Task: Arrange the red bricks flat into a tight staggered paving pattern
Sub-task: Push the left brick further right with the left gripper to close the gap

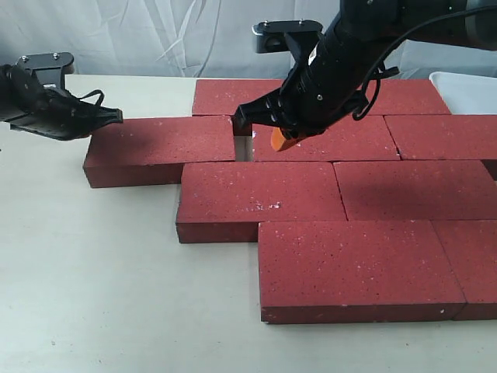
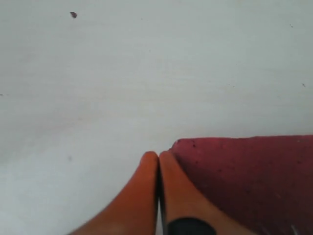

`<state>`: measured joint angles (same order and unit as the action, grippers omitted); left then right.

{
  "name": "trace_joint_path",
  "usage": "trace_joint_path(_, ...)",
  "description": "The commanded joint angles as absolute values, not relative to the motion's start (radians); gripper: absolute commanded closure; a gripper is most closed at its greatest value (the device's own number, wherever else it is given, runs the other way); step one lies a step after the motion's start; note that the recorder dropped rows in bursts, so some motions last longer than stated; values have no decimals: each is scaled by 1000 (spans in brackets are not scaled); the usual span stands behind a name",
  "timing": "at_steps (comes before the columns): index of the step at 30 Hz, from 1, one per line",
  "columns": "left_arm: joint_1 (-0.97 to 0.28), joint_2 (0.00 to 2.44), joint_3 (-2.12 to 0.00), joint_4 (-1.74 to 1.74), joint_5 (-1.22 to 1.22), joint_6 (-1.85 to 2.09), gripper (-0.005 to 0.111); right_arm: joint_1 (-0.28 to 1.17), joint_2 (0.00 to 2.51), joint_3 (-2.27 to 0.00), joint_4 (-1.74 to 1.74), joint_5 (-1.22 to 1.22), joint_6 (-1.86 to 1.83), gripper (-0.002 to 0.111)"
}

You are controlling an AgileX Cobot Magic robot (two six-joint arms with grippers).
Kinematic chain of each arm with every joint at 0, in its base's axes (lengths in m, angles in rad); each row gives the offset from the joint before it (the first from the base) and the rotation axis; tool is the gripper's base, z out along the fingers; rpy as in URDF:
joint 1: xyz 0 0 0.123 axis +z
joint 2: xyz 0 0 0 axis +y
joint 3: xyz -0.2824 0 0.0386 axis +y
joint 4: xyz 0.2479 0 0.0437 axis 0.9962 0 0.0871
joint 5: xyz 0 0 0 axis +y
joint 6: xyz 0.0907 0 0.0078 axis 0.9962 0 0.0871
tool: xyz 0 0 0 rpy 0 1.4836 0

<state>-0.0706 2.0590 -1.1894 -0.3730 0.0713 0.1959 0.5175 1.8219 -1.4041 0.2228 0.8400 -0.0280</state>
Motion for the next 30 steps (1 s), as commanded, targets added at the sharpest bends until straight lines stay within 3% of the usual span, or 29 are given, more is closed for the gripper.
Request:
trace_joint_path(1, -72, 2054, -1188, -365, 108, 197, 107, 512, 1812, -1399, 210, 832, -32, 108)
trace_joint_path(13, -32, 1999, -1188, -393, 367, 194, 107, 512, 1812, -1399, 214, 830, -32, 108)
trace_joint_path(30, -72, 2002, -1188, -416, 226, 203, 107, 512, 1812, -1399, 212, 832, -32, 108)
